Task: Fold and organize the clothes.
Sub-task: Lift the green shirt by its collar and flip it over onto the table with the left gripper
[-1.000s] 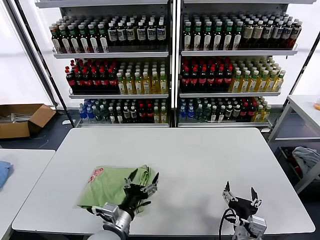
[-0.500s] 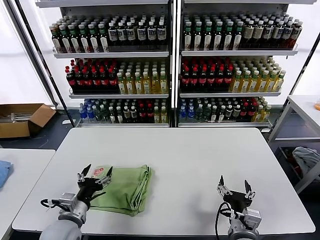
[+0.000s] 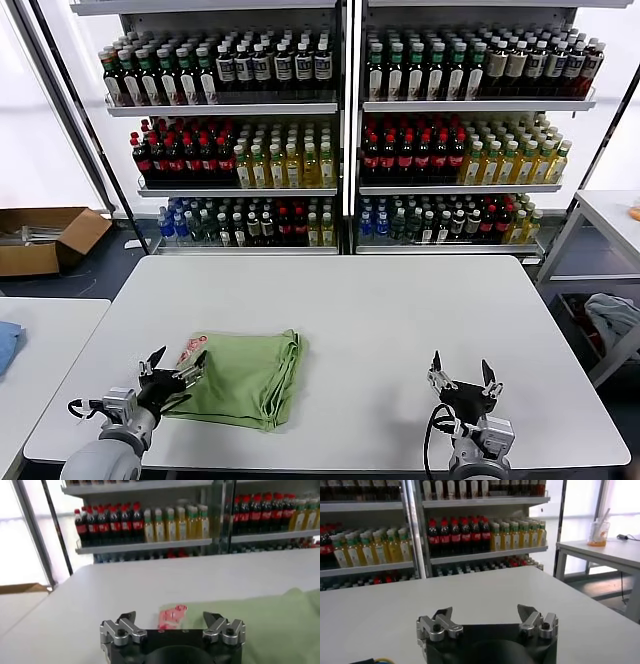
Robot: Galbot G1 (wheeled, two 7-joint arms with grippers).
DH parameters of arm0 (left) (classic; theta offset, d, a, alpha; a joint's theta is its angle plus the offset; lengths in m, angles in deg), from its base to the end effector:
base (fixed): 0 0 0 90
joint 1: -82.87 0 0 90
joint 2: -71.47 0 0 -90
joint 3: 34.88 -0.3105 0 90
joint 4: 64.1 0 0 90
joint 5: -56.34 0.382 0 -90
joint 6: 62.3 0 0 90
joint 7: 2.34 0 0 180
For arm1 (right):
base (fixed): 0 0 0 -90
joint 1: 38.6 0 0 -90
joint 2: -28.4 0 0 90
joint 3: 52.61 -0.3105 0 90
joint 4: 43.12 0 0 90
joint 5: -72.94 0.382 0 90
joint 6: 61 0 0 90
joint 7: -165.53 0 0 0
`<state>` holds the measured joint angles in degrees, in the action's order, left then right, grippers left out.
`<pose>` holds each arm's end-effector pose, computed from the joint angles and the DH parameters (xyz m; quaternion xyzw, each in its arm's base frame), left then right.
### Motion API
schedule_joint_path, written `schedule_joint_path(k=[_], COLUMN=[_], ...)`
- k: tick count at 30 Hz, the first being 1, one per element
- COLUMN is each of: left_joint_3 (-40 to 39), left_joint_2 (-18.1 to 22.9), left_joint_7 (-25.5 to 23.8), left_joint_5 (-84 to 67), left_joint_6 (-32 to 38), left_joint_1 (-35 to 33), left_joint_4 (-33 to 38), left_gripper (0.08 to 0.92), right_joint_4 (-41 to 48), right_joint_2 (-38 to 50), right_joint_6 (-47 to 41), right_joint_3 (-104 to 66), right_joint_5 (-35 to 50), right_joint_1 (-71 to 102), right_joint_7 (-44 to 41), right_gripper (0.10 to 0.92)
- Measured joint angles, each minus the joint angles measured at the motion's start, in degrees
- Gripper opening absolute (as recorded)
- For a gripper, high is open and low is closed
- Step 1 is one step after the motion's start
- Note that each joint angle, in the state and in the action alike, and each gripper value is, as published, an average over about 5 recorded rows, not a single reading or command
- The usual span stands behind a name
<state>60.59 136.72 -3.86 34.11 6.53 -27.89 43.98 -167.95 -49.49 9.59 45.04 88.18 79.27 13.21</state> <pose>0.2814 0.1118 -0.2776 -0.0322 -0.9787 -0.0266 0.2012 0.2284 0.0214 -0.2328 -0.1099 -0.9839 -0.0230 0.1389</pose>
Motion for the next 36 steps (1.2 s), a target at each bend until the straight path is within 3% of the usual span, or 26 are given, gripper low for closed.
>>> schedule_joint_path(k=[7,29,32,36], left_joint_3=[0.07,0.20,0.61,2.08], left_joint_2=[-0.25,0.26,0.09,-0.77], left_joint_7=[-1.53,-4.96,-4.77,-3.84], left_joint_5=[-1.72,-4.70,-4.62,-4.87], left_joint_6=[-0.76,-0.18,0.49,1.55], left_joint_1=[0.31,0.61,0.88,1.26], left_joint_4=[-2.38,-6.17,-6.79,-7.68], left_gripper=[0.791,0.167,0.115,0.110], right_joint_4=[0.00,0.02,0.09,0.34], right_joint_2=[-0.43,-0.04,0.12,0.35], right_joint_6=[-0.02,-0.19,-0.31,-0.59], right_joint_3=[0.61,-0.23,-0.11,0.18], right_joint_5=[-0.56,-0.50,-0.49,-0.40], right_joint_1=[-0.01,-1.03,-1.28,-1.71], right_joint_7=[0.00,-0.13,-0.13,-0.05], right_gripper=[0.823,0.823,0.823,0.823])
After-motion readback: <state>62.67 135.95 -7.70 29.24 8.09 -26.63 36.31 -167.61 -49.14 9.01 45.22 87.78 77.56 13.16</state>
